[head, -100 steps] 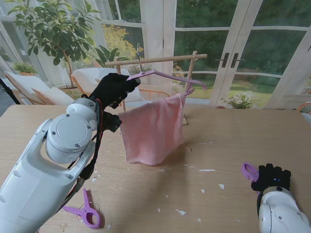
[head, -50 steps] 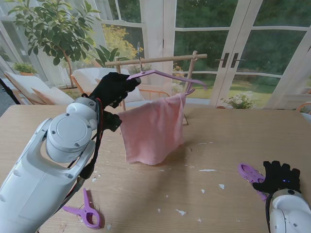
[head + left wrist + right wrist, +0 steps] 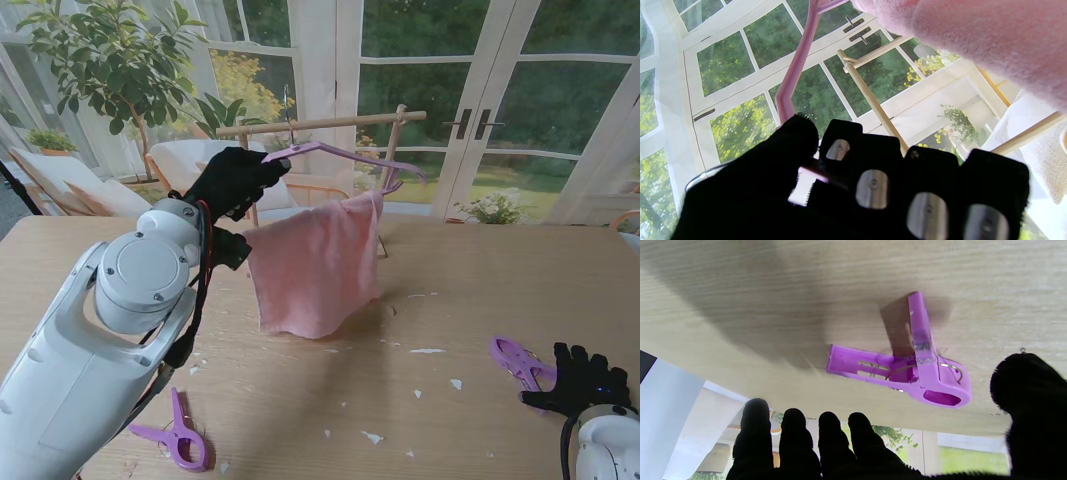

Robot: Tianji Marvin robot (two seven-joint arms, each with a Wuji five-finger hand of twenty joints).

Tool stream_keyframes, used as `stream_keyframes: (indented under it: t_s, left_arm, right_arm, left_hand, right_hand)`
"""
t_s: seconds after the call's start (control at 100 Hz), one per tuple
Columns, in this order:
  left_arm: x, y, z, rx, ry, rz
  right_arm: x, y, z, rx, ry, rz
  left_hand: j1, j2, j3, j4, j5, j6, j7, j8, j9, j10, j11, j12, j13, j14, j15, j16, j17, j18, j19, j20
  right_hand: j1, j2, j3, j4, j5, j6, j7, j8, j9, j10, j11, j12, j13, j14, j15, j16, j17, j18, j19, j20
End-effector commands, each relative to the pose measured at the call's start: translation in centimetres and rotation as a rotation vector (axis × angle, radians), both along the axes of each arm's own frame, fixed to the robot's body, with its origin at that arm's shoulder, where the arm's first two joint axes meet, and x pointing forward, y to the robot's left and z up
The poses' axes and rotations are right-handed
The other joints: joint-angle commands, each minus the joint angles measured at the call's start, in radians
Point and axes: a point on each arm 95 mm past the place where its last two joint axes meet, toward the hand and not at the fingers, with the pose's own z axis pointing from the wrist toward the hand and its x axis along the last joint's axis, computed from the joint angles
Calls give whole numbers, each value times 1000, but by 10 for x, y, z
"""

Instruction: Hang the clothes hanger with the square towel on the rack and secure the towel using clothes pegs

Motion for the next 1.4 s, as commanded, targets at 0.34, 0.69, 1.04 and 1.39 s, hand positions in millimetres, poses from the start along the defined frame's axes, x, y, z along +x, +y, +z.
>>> stream_keyframes:
  t_s: [0.34,0.69,1.04,1.39]
  left_arm:
    - [-2,-4,2,-4,1,-17]
    - [-2,-4,2,-5,-2,-16]
    - [-3,-4,2,-5,-2,-16]
    - [-3,-4,2,-4,-3,-17]
  right_arm:
    - [-3,-5,-26,-43,87,-34]
    - [-3,-6,-33,-36,58,-31]
    - [-1,-6,-38,-16,10,-29]
    - [2,-8,-35,-33,-61,-13]
  left_hand:
    - [-16,6,-3,15,65,32,19,37,48,-47,64,-1,40,-9,118,1,30,-25,304,56]
    - [-18,5,-2,15,66,31,19,37,48,-47,64,-1,40,-9,118,1,30,-26,304,56]
    - [-19,4,-1,14,67,31,19,37,48,-47,63,-2,40,-9,118,1,30,-25,304,56]
    - [-19,4,0,14,66,31,19,37,48,-47,63,-4,40,-10,118,0,30,-25,304,56]
  right_hand:
    - [64,-84,29,-2,-36,45,153,222,-13,-10,235,110,19,-65,159,78,69,-52,93,349]
    - [246,-131,-27,28,78,-13,376,253,36,-41,598,239,192,-68,364,186,193,-132,300,346]
    - [374,-184,398,14,184,-74,505,242,185,-71,633,266,348,-81,430,215,308,-178,416,299]
    - [460,-198,460,5,309,-153,713,259,406,-108,722,311,593,-97,566,278,513,-215,569,322]
